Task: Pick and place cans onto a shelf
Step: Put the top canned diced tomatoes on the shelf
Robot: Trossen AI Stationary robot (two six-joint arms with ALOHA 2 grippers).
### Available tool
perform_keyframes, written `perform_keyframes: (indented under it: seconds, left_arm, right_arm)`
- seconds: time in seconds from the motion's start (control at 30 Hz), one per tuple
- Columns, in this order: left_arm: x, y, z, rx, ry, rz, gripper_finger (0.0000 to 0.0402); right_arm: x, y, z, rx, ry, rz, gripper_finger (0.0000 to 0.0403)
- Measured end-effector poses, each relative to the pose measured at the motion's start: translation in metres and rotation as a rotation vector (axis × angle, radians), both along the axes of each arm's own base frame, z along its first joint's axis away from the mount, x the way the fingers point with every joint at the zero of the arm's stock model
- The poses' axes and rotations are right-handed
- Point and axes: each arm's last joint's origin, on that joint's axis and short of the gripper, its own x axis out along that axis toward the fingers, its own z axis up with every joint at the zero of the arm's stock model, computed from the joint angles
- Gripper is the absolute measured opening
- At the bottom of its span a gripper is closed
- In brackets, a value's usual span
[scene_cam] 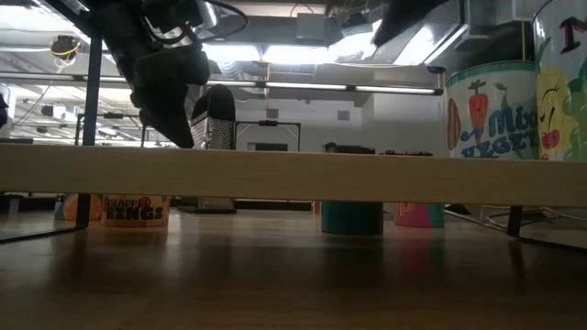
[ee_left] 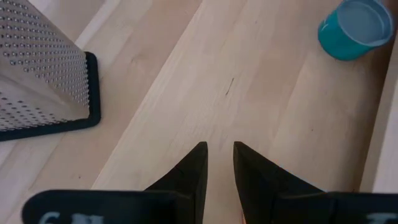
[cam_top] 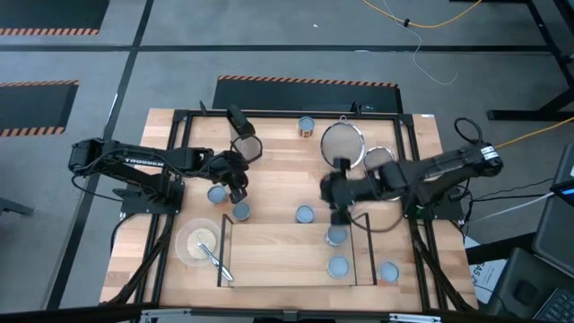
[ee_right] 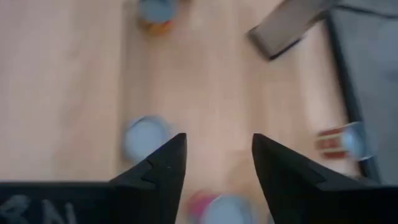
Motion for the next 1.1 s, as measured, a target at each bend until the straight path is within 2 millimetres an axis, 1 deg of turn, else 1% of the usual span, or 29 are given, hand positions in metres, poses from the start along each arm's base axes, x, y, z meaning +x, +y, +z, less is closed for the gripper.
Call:
perform_keyframes:
  seconds: [0.13,0.3,0.4,0.5,0.67,0.77,0.87,0.93,1.03,1.1]
  left_arm:
    - [0.000,0.000,0.000,0.000,0.000,0.000,0.0070]
    - [0.000,0.000,0.000,0.001,0.000,-0.001,0.0070]
    - [0.000,0.000,0.000,0.001,0.000,-0.002,0.0070]
    - [0.000,0.000,0.000,0.001,-0.003,-0.001,0.0070]
    - [0.000,0.000,0.000,0.001,-0.004,-0.001,0.0070]
    - [0.000,0.000,0.000,0.001,-0.004,-0.001,0.0070]
    - [0.000,0.000,0.000,0.001,-0.004,-0.001,0.0070]
    - [0.000,0.000,0.000,0.001,-0.004,-0.001,0.0070]
    - [0.000,0.000,0.000,0.001,-0.003,-0.001,0.0070]
    - [0.000,0.000,0.000,0.004,-0.003,-0.005,0.0070]
  right_arm:
    - [0.014,-0.040,0.006,-0.033,-0.067,-0.033,0.0189]
    - [0.027,-0.095,0.013,0.004,-0.181,-0.035,0.0182]
    - [0.035,-0.128,0.009,0.042,-0.238,-0.064,0.0180]
    - [0.044,-0.158,-0.004,0.064,-0.254,-0.110,0.0180]
    - [0.057,-0.202,-0.038,0.066,-0.207,-0.218,0.0180]
    - [0.063,-0.224,-0.060,0.072,-0.190,-0.270,0.0180]
    - [0.067,-0.240,-0.081,0.082,-0.157,-0.307,0.0180]
    - [0.068,-0.246,-0.093,0.101,-0.131,-0.334,0.0180]
    - [0.071,-0.251,-0.108,0.124,-0.097,-0.357,0.0180]
    - [0.072,-0.252,-0.114,0.128,-0.082,-0.370,0.0180]
